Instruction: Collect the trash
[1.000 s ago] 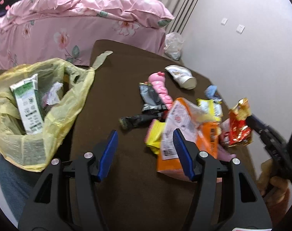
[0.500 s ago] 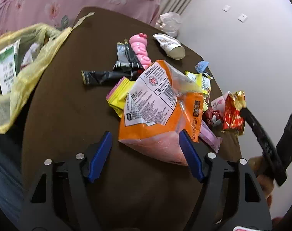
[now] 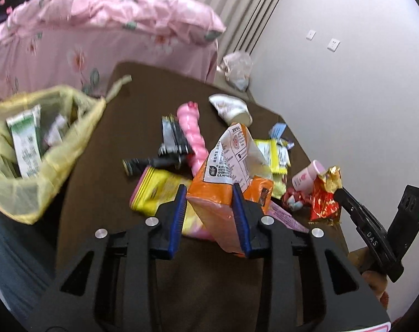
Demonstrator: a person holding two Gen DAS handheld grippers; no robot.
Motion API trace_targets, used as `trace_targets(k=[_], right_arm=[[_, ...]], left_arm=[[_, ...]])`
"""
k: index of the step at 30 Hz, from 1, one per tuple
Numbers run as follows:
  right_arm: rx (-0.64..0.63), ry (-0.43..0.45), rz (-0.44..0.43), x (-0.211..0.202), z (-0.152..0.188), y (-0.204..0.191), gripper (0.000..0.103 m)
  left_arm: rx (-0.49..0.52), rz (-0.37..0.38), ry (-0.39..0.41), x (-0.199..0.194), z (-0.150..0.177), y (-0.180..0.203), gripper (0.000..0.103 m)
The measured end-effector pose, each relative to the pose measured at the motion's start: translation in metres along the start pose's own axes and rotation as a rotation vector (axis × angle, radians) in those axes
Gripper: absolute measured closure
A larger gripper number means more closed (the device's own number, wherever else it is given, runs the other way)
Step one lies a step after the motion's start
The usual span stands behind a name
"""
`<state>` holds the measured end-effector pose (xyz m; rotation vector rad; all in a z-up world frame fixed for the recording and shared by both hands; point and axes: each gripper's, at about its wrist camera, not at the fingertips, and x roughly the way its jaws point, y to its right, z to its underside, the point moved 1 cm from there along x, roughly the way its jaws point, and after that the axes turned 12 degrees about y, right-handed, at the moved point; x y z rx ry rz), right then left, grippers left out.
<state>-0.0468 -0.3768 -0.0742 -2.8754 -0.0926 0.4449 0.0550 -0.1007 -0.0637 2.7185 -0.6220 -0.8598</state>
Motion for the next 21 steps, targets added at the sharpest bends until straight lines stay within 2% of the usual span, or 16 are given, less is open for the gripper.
trace_targets(k=[2, 5, 10, 11, 13, 16, 19, 21], right_arm=[[0.001, 0.004, -0.005, -0.002, -0.001, 0.001, 0.093], [0.004, 0.0, -0.023, -0.004, 0.0, -0.001, 0.093], [-0.028, -0.012, -0.039, -0.003, 0.003, -0.008, 0.093], [-0.041, -0.013, -0.04, -0.003, 0.004, -0.009, 0.093], [-0.049, -0.018, -0.037, -0.001, 0.006, -0.01, 0.093], [-0.041, -0.021, -0.036, 0.001, 0.007, -0.008, 0.093], [-0.031, -0.03, -0.034, 0.006, 0.009, -0.005, 0.093], [-0.018, -0.041, -0.035, 0.01, 0.011, -0.003, 0.093]], left_arm=[[0.043, -0.01, 0.036, -0.007, -0.007, 0.003, 0.072], [0.111, 0.006, -0.006, 0.0, -0.009, 0.007, 0.07], [-0.014, 0.014, -0.046, 0.01, 0.006, -0.013, 0.048], [-0.023, 0.022, -0.045, 0.01, 0.008, -0.013, 0.047], [-0.007, 0.012, -0.04, 0.009, 0.015, -0.01, 0.037], [0.019, 0.006, -0.094, 0.013, 0.029, -0.006, 0.03], [-0.01, -0.014, -0.199, 0.022, 0.047, -0.008, 0.028], [0.016, -0.052, -0.179, 0.02, 0.047, -0.002, 0.028]])
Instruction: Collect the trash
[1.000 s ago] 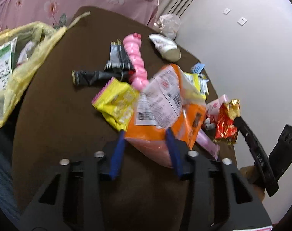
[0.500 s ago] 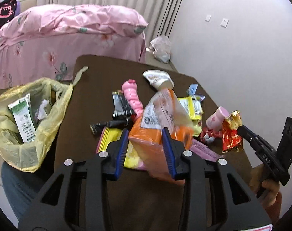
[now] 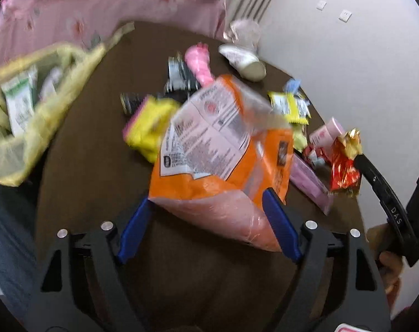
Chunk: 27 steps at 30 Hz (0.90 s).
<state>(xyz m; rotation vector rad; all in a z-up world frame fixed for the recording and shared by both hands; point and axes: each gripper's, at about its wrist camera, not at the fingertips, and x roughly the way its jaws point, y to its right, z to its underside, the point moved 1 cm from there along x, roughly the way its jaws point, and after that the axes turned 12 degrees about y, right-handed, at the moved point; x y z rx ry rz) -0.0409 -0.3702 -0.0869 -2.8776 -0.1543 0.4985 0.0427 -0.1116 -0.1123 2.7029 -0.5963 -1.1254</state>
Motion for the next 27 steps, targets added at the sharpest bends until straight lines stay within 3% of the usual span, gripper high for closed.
trace_targets(k=[2, 4, 6, 7, 10, 14, 27], right_arm=[[0.007, -0.009, -0.003, 0.003, 0.002, 0.0, 0.093], [-0.002, -0.008, -0.001, 0.001, 0.003, -0.001, 0.093], [-0.017, -0.001, 0.003, -0.001, 0.002, -0.003, 0.093], [-0.017, -0.001, 0.004, -0.002, 0.002, -0.003, 0.093], [-0.01, 0.002, 0.0, -0.001, -0.001, -0.004, 0.093], [-0.036, 0.011, -0.005, -0.004, -0.006, -0.011, 0.093], [-0.122, 0.07, -0.003, -0.027, -0.03, -0.037, 0.093]], left_arm=[[-0.017, 0.01, -0.006, 0.001, -0.002, 0.0, 0.036], [-0.055, 0.03, -0.002, -0.002, -0.004, -0.004, 0.055], [-0.074, 0.05, 0.036, -0.011, -0.01, -0.008, 0.064], [-0.072, 0.048, 0.056, -0.015, -0.013, -0.009, 0.075], [-0.04, 0.033, 0.125, -0.032, -0.024, -0.008, 0.086], [-0.001, 0.028, 0.193, -0.049, -0.037, -0.005, 0.087], [0.06, 0.063, 0.31, -0.085, -0.053, 0.001, 0.089]])
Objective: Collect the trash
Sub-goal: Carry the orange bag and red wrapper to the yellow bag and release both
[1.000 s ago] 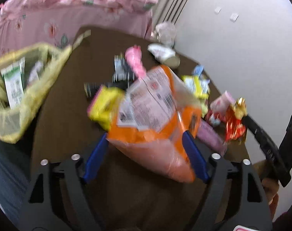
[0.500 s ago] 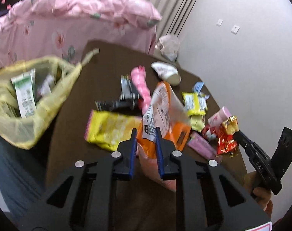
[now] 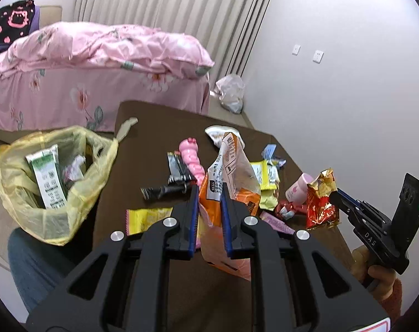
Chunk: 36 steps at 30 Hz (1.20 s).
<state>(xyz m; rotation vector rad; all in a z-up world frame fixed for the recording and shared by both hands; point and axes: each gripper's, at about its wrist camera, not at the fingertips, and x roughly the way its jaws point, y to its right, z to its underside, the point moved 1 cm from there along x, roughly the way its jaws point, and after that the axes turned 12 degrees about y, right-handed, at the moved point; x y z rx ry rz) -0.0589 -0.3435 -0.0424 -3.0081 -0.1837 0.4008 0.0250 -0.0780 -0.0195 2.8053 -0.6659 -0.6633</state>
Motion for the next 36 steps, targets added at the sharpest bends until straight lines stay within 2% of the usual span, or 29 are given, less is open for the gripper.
trace_targets(k=[7, 10, 13, 16, 21, 23, 26, 28, 31, 32, 36], right_arm=[[-0.068, 0.035, -0.024, -0.006, -0.022, -0.023, 0.093], [-0.065, 0.049, -0.072, -0.006, -0.034, -0.033, 0.093], [-0.089, 0.058, -0.122, 0.003, -0.048, -0.051, 0.093], [-0.108, 0.056, -0.177, 0.018, -0.061, -0.071, 0.093], [-0.097, 0.004, -0.294, 0.064, -0.074, -0.107, 0.093], [-0.12, -0.015, -0.309, 0.08, -0.076, -0.12, 0.093], [-0.158, -0.041, -0.338, 0.103, -0.076, -0.139, 0.093], [-0.177, -0.064, -0.36, 0.121, -0.077, -0.15, 0.093], [-0.212, -0.111, -0.388, 0.155, -0.078, -0.167, 0.093], [-0.219, -0.134, -0.402, 0.169, -0.078, -0.174, 0.093], [-0.278, -0.213, -0.457, 0.22, -0.072, -0.204, 0.093]], left_arm=[[0.017, -0.023, 0.064, -0.022, -0.015, -0.006, 0.089], [0.012, -0.048, 0.101, -0.035, -0.023, -0.017, 0.089], [0.028, -0.103, 0.164, -0.052, -0.035, -0.031, 0.089], [0.045, -0.236, 0.247, -0.068, -0.053, -0.058, 0.089], [0.018, -0.454, 0.294, -0.065, -0.065, -0.113, 0.089], [0.001, -0.552, 0.296, -0.06, -0.063, -0.136, 0.089], [-0.049, -0.631, 0.229, -0.044, -0.05, -0.172, 0.089], [-0.074, -0.632, 0.16, -0.027, -0.037, -0.191, 0.089], [-0.122, -0.596, 0.038, 0.008, -0.015, -0.217, 0.089], [-0.123, -0.594, -0.005, 0.023, -0.004, -0.223, 0.089], [-0.076, -0.614, -0.094, 0.058, 0.021, -0.225, 0.089]])
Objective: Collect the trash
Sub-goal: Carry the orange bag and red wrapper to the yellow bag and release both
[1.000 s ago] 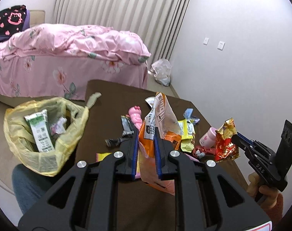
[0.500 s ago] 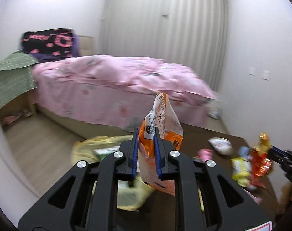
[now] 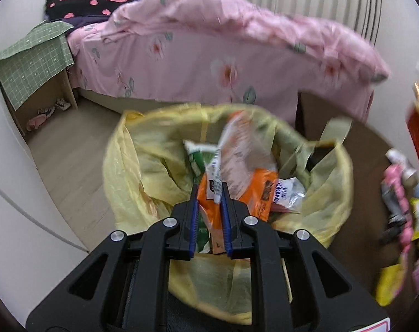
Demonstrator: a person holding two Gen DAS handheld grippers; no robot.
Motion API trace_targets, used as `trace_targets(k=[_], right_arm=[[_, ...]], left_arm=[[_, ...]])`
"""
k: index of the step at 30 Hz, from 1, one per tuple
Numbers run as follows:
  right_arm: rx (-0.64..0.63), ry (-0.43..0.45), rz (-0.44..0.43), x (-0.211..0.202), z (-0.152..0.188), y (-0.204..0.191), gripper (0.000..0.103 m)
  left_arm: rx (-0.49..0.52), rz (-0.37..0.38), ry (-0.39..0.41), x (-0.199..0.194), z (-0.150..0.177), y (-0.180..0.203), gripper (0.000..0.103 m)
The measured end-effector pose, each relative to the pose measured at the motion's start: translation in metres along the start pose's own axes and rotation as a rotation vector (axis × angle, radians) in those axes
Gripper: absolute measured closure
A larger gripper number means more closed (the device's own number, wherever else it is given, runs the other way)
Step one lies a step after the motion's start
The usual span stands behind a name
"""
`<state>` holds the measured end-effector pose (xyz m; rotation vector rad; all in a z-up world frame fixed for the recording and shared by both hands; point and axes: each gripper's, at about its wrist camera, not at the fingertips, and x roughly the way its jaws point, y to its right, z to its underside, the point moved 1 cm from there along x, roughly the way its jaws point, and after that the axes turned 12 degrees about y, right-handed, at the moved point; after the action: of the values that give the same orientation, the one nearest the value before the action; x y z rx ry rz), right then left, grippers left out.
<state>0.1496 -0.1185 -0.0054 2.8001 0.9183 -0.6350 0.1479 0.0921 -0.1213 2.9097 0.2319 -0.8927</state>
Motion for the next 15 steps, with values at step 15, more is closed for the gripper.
trace_targets(k=[15], right_arm=[[-0.126, -0.324, -0.189, 0.158, 0.031, -0.036, 0.093]], left_arm=[[-0.048, -0.057, -0.034, 0.015, 0.002, -0.016, 0.089]])
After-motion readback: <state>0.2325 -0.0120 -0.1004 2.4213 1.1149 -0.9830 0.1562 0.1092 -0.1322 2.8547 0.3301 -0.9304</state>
